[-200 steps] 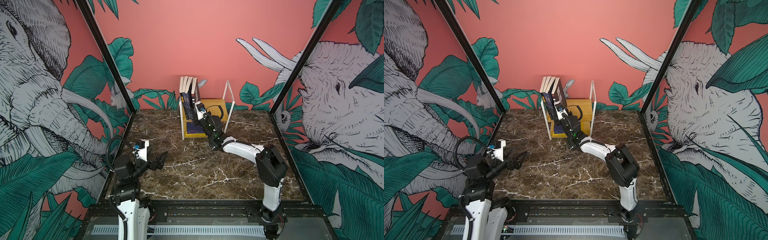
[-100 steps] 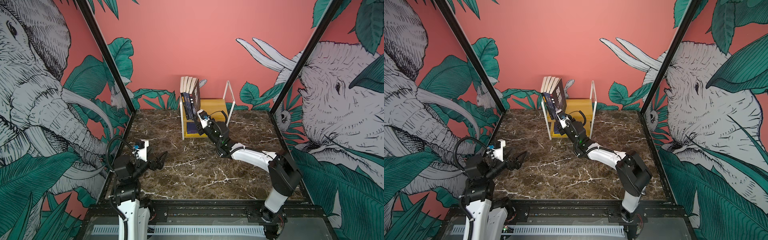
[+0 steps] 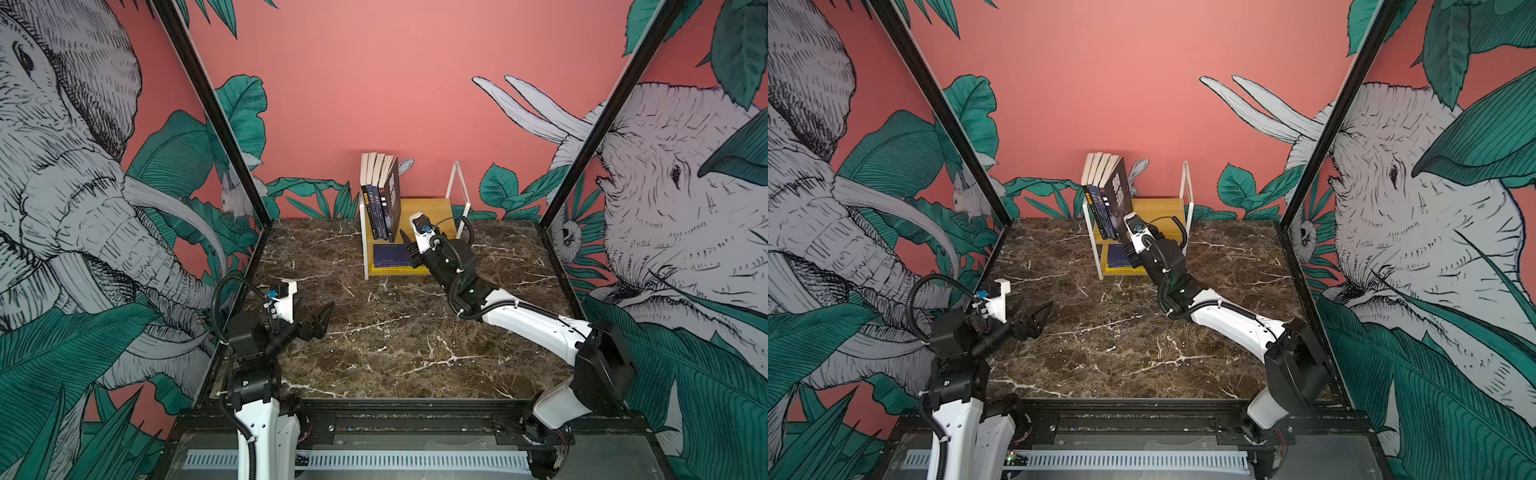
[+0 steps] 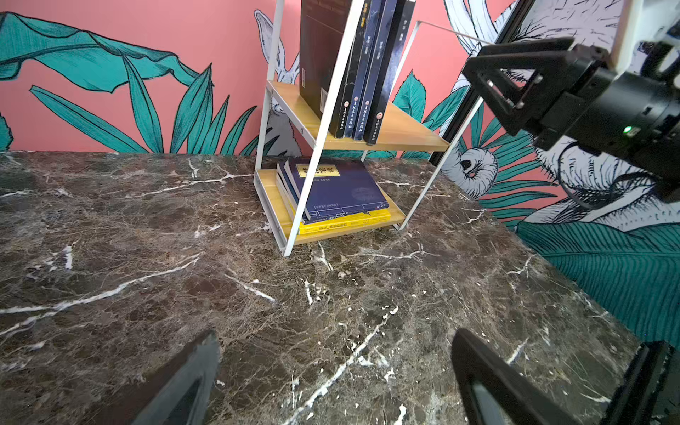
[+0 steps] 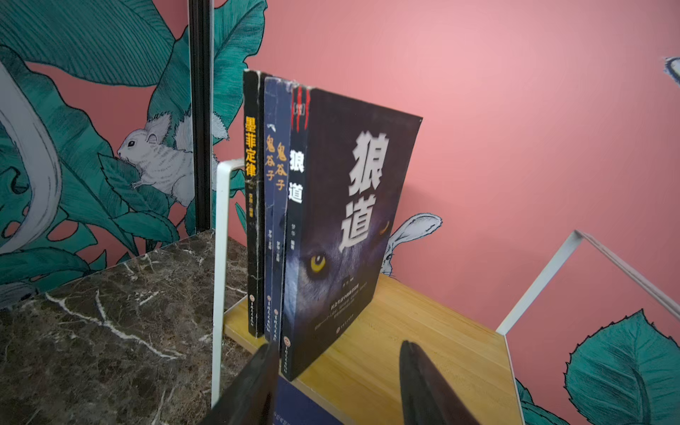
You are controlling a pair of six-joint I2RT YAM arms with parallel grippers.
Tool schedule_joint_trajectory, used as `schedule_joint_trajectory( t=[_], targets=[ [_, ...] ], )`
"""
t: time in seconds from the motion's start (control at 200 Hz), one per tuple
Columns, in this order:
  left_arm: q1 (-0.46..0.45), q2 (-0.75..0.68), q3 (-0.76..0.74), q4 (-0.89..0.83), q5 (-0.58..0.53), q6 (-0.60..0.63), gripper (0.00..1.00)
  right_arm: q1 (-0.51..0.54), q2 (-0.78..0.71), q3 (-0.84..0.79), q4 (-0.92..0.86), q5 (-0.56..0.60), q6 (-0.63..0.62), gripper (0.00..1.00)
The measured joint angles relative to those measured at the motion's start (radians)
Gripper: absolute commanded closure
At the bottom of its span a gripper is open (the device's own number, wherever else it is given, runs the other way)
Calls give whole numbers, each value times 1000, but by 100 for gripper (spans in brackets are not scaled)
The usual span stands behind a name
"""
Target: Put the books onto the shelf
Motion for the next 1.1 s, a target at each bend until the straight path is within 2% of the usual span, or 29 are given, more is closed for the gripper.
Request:
schedule_joint_trajectory(
  t=[0.185, 0.265, 0.485, 0.845, 0.965, 1.095],
  targets=[
    [0, 0, 1, -15, -40, 15, 1, 0, -86, -20, -116, 51, 19, 19],
    [1, 2, 2, -23, -61, 25, 0, 0, -177, -64, -157, 74, 24, 2],
    [2, 16, 4, -26, -107, 37, 1, 0, -456, -211, -240, 153, 18, 1],
    [4, 97, 20, -26, -241, 75, 0, -21, -771, -469, -381, 318, -18, 0],
    [-2, 160, 20, 11, -282, 101, 0, -66, -867, -554, -424, 375, -17, 0],
    [-14, 258, 19, 89, -327, 129, 1, -154, -905, -630, -450, 405, -1, 0]
  ],
)
